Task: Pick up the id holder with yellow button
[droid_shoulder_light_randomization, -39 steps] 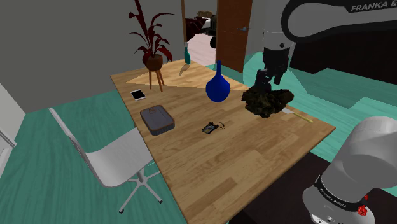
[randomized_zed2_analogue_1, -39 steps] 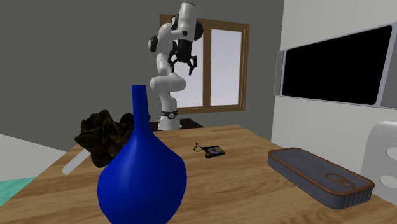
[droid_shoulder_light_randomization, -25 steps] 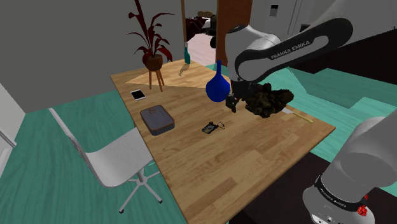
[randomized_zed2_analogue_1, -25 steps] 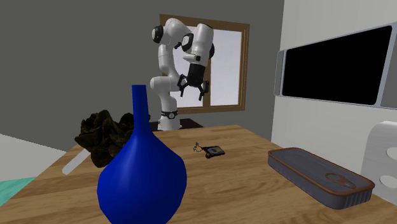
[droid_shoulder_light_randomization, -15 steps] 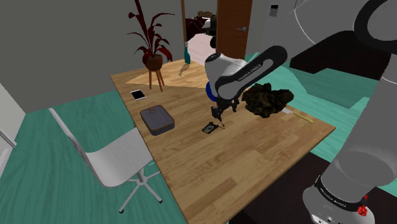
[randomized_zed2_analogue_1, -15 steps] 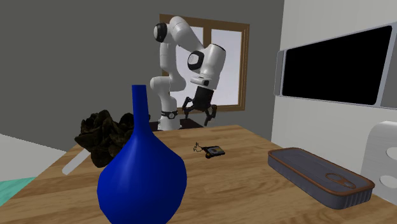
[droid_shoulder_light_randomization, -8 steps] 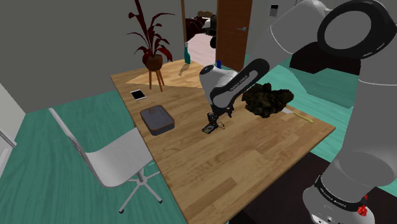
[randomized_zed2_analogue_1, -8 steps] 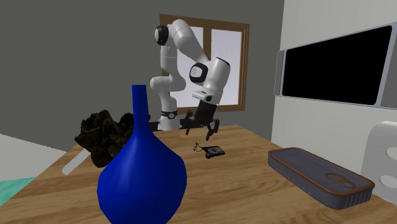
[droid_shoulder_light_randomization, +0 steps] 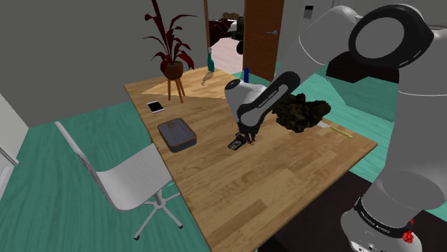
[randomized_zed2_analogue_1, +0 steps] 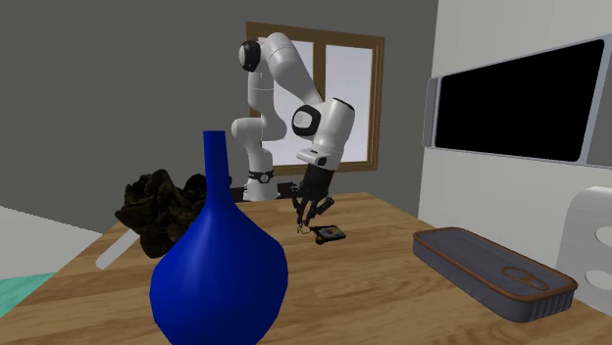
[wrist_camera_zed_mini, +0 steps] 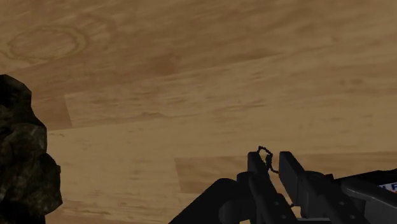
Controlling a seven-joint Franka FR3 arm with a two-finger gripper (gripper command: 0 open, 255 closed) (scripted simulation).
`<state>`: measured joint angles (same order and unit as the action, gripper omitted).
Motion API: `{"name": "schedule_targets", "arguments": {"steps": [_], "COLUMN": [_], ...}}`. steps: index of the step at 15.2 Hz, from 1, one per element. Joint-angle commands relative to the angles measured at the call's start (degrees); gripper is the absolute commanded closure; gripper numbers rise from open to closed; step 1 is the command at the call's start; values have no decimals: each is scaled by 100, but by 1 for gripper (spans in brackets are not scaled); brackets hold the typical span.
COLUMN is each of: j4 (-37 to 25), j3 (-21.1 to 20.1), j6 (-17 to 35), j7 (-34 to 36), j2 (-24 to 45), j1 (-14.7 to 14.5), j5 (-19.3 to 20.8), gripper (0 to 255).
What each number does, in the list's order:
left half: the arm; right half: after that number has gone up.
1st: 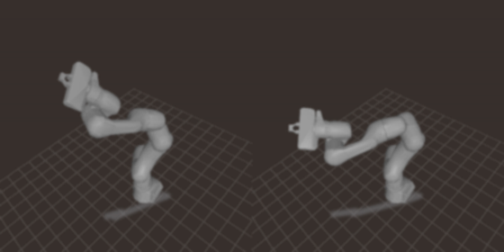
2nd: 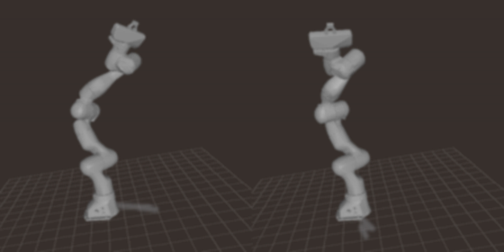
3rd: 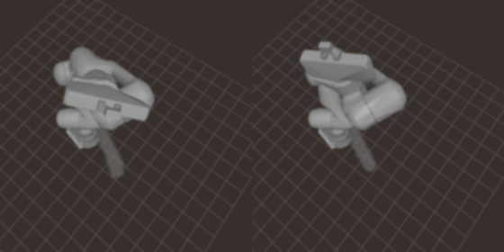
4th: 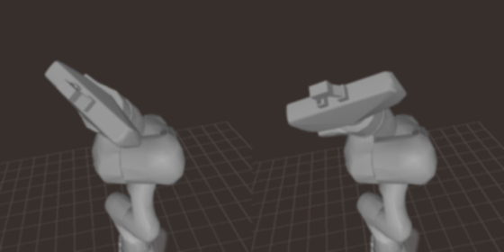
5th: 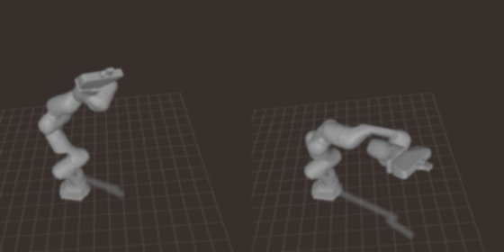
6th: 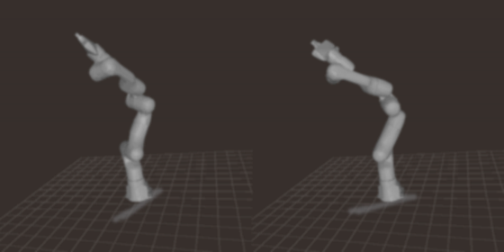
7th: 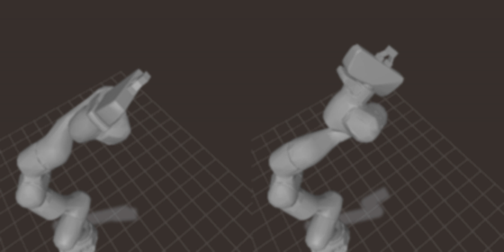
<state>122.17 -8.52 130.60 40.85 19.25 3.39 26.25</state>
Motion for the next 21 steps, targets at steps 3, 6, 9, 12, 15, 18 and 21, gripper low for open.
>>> {"name": "schedule_targets", "arguments": {"steps": [3, 6, 9, 12, 15, 18, 21], "j4": [2, 0, -8, -27, -57, -98, -152], "j3": [0, 0, -21, -53, -80, -104, -124], "j6": [5, 3, -110, -282, -458, -638, -821], "j7": [2, 3, -71, -169, -266, -361, -453], "j2": [2, 3, -116, -287, -451, -607, -754], "j1": [0, -1, 14, 28, 40, 49, 55], "j5": [1, 1, -61, -151, -237, -320, -397], "gripper": [255, 255, 255, 255, 255, 255, 255]}}
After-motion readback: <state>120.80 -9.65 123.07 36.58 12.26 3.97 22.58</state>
